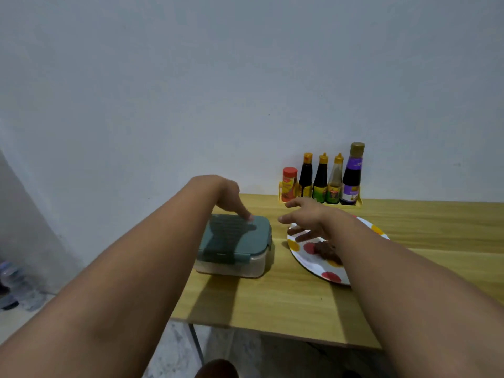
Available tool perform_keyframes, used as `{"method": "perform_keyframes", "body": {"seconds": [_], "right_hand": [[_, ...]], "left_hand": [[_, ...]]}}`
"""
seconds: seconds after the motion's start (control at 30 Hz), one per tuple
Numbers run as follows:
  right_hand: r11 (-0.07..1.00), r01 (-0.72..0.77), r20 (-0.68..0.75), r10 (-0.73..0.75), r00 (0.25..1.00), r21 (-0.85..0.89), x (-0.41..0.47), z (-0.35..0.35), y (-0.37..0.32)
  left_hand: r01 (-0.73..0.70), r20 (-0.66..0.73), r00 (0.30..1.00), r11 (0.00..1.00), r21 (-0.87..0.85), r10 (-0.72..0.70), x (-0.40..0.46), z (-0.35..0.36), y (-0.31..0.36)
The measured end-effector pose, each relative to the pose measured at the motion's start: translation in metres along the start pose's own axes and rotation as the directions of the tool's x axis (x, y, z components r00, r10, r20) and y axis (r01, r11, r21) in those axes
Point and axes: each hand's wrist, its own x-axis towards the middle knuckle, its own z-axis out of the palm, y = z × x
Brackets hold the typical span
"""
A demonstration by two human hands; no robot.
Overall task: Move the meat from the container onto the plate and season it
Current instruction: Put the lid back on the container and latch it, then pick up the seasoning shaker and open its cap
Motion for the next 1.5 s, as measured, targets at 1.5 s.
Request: {"method": "perform_keyframes", "body": {"seconds": [1.5], "right_hand": [[0.957,0.288,-0.398,-0.282,0.873,-0.048,0.043,-0.068,-0.014]], "left_hand": [[-0.563,-0.572,0.779,0.687,-0.459,0.256,0.075,-0.044,0.128]]}}
